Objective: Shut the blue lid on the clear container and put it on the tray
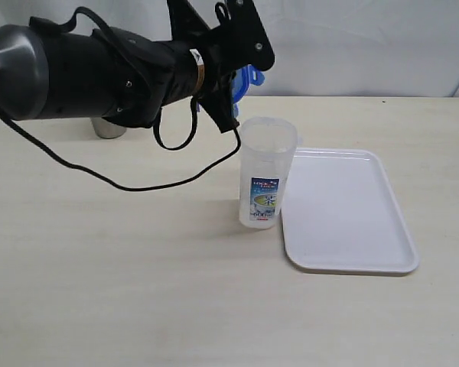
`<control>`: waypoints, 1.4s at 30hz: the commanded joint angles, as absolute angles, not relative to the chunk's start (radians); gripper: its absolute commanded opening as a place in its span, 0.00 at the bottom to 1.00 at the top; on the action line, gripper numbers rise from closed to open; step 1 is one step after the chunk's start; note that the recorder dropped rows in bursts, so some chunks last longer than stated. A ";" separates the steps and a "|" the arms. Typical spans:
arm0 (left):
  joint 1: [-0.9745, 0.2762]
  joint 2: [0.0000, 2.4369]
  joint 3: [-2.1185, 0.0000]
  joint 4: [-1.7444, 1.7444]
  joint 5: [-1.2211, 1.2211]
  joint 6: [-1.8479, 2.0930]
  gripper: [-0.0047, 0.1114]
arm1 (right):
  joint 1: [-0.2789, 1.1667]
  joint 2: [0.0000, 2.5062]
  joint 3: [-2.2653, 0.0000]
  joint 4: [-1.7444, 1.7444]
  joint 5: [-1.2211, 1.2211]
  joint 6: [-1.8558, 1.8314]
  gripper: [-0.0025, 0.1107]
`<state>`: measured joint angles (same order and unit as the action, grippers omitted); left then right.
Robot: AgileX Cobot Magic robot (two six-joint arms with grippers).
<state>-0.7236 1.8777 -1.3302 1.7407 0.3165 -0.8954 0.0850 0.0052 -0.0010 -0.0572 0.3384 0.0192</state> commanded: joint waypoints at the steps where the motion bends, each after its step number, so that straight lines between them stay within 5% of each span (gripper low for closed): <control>1: -0.732 1.864 -1.383 1.744 0.300 -0.920 0.04 | 0.082 0.000 0.000 -0.067 0.338 0.022 0.06; 13: -0.896 1.848 -1.361 1.744 0.407 -0.697 0.04 | 0.082 0.000 0.000 -0.067 0.338 0.022 0.06; 42: -0.955 1.844 -1.305 1.744 0.390 -0.642 0.04 | 0.082 0.000 0.000 -0.067 0.338 0.022 0.06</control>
<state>-0.9529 1.8565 -1.3132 1.7466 0.3792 -0.6448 0.0850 0.0052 -0.0010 -0.0572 0.3384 0.0192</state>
